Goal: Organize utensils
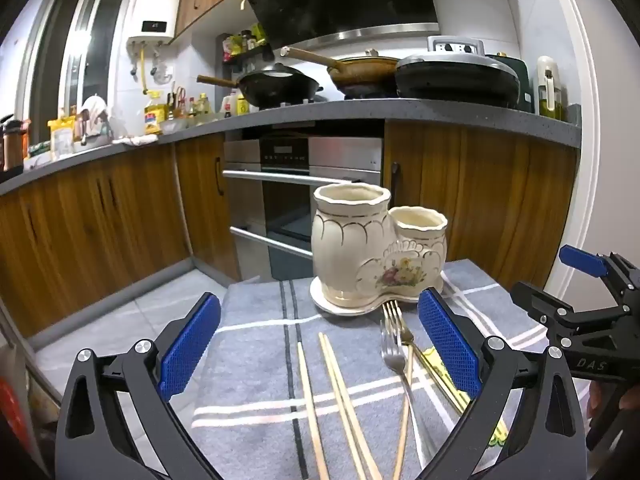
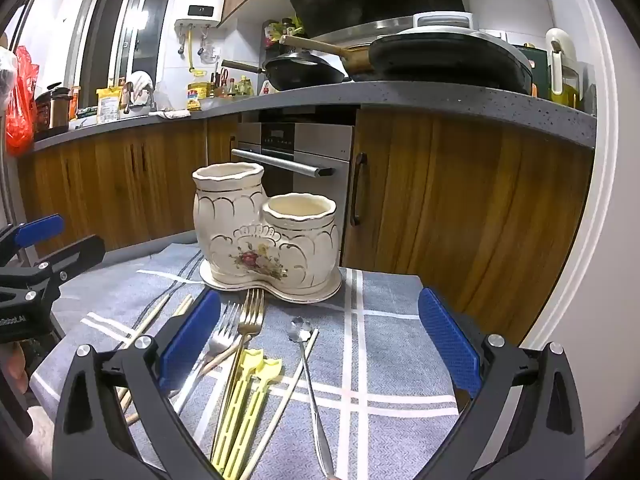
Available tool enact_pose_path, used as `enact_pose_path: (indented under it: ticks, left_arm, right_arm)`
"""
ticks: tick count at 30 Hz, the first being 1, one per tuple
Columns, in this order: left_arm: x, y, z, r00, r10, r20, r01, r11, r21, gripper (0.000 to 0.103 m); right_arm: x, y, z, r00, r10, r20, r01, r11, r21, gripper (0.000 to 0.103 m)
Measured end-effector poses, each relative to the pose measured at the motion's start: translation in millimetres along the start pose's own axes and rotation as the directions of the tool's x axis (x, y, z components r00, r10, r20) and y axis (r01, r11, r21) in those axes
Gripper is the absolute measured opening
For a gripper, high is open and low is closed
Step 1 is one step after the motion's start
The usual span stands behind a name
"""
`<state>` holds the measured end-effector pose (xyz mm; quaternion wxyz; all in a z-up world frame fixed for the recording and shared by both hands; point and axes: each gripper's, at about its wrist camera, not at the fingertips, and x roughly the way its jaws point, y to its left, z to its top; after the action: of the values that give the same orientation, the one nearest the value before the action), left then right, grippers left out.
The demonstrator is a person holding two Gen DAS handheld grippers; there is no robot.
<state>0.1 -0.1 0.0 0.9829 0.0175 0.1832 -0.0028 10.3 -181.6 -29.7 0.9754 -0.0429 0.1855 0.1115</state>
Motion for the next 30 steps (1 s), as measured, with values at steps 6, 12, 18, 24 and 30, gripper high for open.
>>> enact_pose_path:
  ticks: [6, 12, 18, 24, 30]
  left_arm:
    - [-1.7, 0.7, -0.5, 1.0, -0.002, 0.011, 0.002, 1.0, -0.01, 0.098]
    - [-3.9, -0.8, 1.1, 1.0, 0.007, 0.011, -0.007, 1.0, 0.003, 0.098]
    - [-4.4, 2.0, 3.5, 1.0, 0.007, 0.01, -0.007, 1.0, -0.002, 0.098]
    - [-4.1, 2.8, 2.5, 1.0, 0.005, 0.011, -0.004, 1.0, -0.004, 0.098]
    - [-3.7, 3.0, 1.6, 1.0, 0.003, 0.011, -0.003, 1.0, -0.006, 0.098]
  right_arm:
    - [-0.2, -1.4, 2.0, 1.0, 0.002, -0.004, -0.002, 1.0, 0.006, 0.098]
    - [0.0, -1.7, 1.5, 1.0, 0.001, -0.009, -0.001, 1.0, 0.006, 0.098]
    - [0.4, -1.8, 0.9, 1.0, 0.004, -0.015, -0.004, 1.0, 0.007, 0.098]
    - [0.6, -0.5, 0.6, 1.0, 0.003, -0.013, -0.003, 1.0, 0.004, 0.098]
    - [0.2, -0.5, 0.1, 1.0, 0.004, -0.014, -0.004, 1.0, 0.006, 0.098]
